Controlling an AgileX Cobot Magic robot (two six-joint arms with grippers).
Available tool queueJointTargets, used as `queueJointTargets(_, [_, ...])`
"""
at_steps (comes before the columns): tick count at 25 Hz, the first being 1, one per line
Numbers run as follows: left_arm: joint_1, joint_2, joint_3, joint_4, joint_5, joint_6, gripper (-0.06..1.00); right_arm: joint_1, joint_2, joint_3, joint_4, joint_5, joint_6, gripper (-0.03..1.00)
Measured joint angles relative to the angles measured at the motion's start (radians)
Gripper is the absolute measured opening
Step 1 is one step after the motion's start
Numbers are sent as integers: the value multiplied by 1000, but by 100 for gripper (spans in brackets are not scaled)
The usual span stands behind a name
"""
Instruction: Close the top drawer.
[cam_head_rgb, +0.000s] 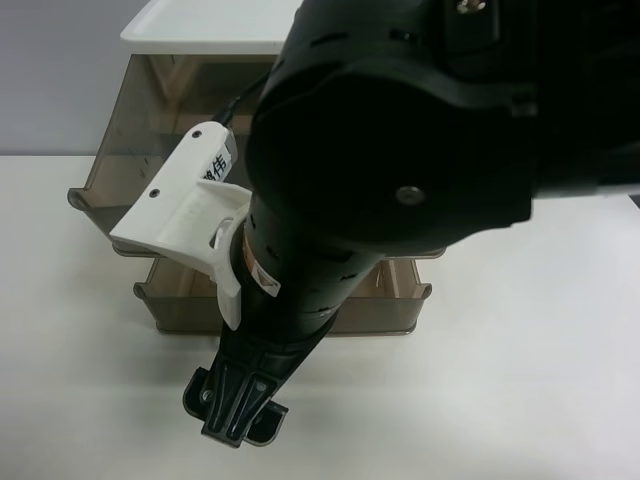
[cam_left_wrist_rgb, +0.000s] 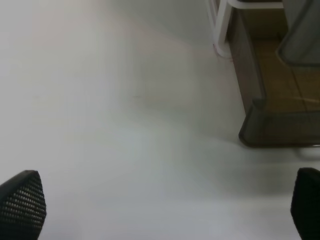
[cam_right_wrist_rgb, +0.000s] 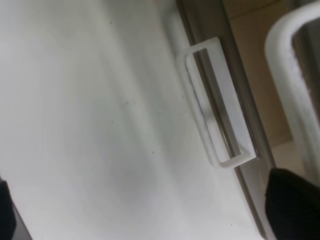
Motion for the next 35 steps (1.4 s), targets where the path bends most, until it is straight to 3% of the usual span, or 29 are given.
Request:
queueJointTargets(6, [0,0,0,0,0,0,99,0,-4,0,-29,0,4,99])
queueJointTargets(11, [0,0,0,0,0,0,99,-40,-9,-1,-193,1,0,99])
queueJointTargets(20, [0,0,0,0,0,0,99,-23,-8,-1,-109,-7,-74,99])
queueJointTargets(23, [0,0,0,0,0,0,99,-5,-6,-1,-48,-60,-110,99])
queueJointTargets(27, [0,0,0,0,0,0,99,11,17,-1,-39,-158,-122,99])
queueJointTargets(35, [0,0,0,0,0,0,99,11,46,-1,-241,-216,24,99])
